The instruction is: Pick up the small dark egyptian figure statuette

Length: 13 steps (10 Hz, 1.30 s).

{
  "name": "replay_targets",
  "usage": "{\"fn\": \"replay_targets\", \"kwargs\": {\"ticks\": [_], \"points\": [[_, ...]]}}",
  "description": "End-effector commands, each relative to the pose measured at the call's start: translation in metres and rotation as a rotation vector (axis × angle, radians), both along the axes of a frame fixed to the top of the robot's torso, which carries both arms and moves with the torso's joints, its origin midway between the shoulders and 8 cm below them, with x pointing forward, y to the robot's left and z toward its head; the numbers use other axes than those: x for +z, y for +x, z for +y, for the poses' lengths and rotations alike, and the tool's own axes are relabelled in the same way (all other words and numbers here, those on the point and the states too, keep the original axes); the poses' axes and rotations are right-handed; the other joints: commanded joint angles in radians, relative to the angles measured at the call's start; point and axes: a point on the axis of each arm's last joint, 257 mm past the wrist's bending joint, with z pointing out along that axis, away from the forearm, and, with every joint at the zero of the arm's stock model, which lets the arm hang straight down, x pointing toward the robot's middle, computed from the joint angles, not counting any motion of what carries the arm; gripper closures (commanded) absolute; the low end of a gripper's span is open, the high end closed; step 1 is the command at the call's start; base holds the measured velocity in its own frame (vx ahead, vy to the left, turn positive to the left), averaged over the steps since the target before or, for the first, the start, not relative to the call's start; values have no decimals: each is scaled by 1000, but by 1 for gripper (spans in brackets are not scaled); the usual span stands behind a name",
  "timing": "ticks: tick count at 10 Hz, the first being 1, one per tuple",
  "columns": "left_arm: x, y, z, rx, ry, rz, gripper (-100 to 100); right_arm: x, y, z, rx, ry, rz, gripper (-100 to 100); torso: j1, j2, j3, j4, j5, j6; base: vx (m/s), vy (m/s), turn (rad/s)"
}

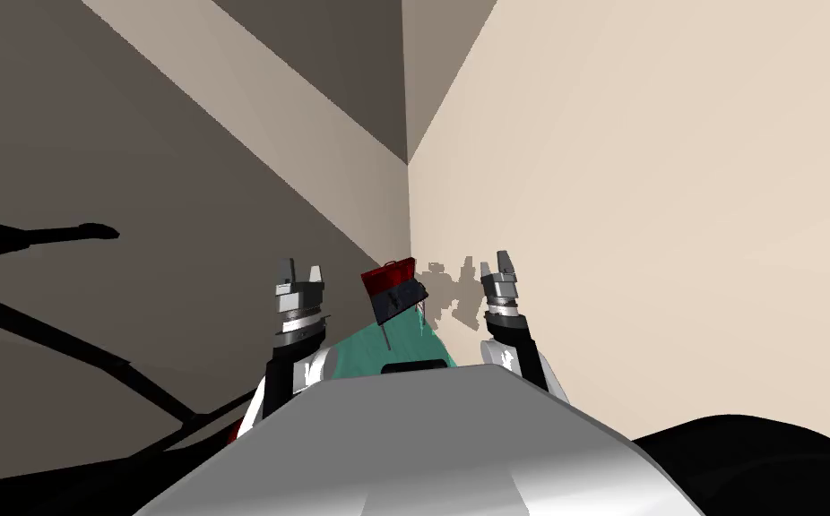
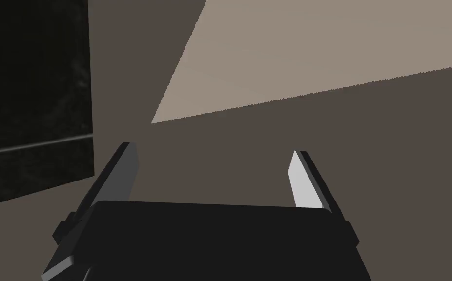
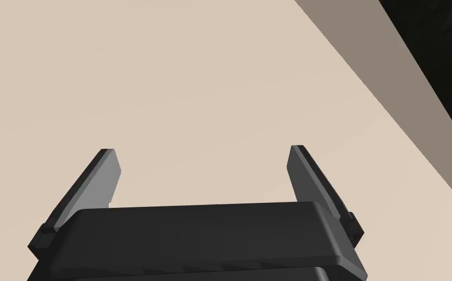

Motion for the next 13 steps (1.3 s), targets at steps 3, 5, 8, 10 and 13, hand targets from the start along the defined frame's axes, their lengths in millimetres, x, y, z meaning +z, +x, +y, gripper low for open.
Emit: {"fn": "replay_targets", "kwargs": {"ticks": [3,5,8,10,13], "points": [[-21,14,-7,-63,13,68,-100,0,0,0,0,0,0,0,0,-1,0,0,0,0,12,5,-133],[-45,27,-10,-111,-3,136,-100,0,0,0,0,0,0,0,1,-1,-1,0,0,0,23,14,-203],[-95,46,-13,-189,-58,274,-100,0,0,0,0,0,0,0,2,-2,-1,-1,0,0,33,23,-291],[-138,56,-15,-240,-108,387,-100,0,0,0,0,0,0,0,2,-3,-2,-1,0,0,34,31,-347],[-187,61,-16,-284,-165,514,-100,0,0,0,0,0,0,0,2,-2,-1,-1,0,0,24,27,-233]]}}
